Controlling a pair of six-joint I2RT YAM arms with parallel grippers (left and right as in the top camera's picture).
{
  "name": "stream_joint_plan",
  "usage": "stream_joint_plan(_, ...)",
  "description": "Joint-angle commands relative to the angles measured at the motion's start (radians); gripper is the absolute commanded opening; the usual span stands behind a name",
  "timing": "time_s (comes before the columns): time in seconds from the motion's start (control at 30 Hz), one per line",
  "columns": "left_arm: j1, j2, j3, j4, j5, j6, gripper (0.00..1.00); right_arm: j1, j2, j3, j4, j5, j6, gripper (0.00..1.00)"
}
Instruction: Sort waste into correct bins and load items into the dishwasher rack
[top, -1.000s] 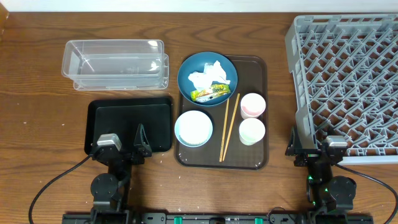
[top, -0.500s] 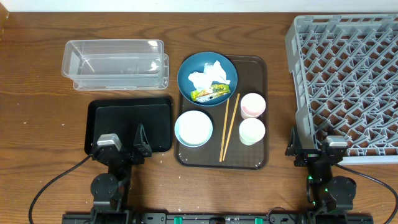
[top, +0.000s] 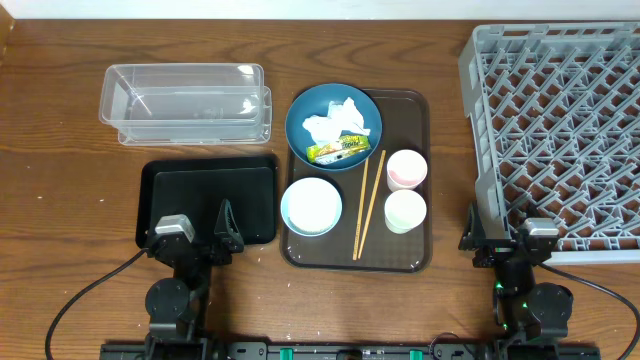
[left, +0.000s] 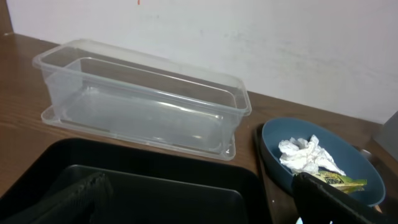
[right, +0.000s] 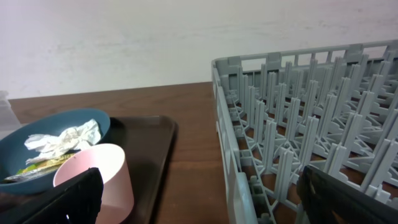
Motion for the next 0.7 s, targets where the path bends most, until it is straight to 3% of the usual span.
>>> stream_joint_plan(0.0, 0.002, 0.025, 0.028, -0.027, -0.029, -0.013, 0.96, -0.005, -0.002, 0.038, -0.003, 0.015, -0.006, 0.99)
stream_joint_plan(0.2, 0.002, 0.192, 0.127, -0.027, -0.026, -0.013, 0.96, -0.005, 0.08, 0.15, -0.066, 0.054, -0.006, 0.99)
stream_joint_plan(0.33, 0.002, 0.404, 0.276, -0.099, 0.01, -0.013, 0.96, -0.005, 0.227, 0.271, -0.163, 0.062, -0.006, 0.99)
stream_joint_plan(0.67, 0.003, 0.988, 0.887, -0.729, 0.13, -0.012, 0.96, -0.005, 0.74, 0.728, -0.599, 0.06, -0.007, 0.99)
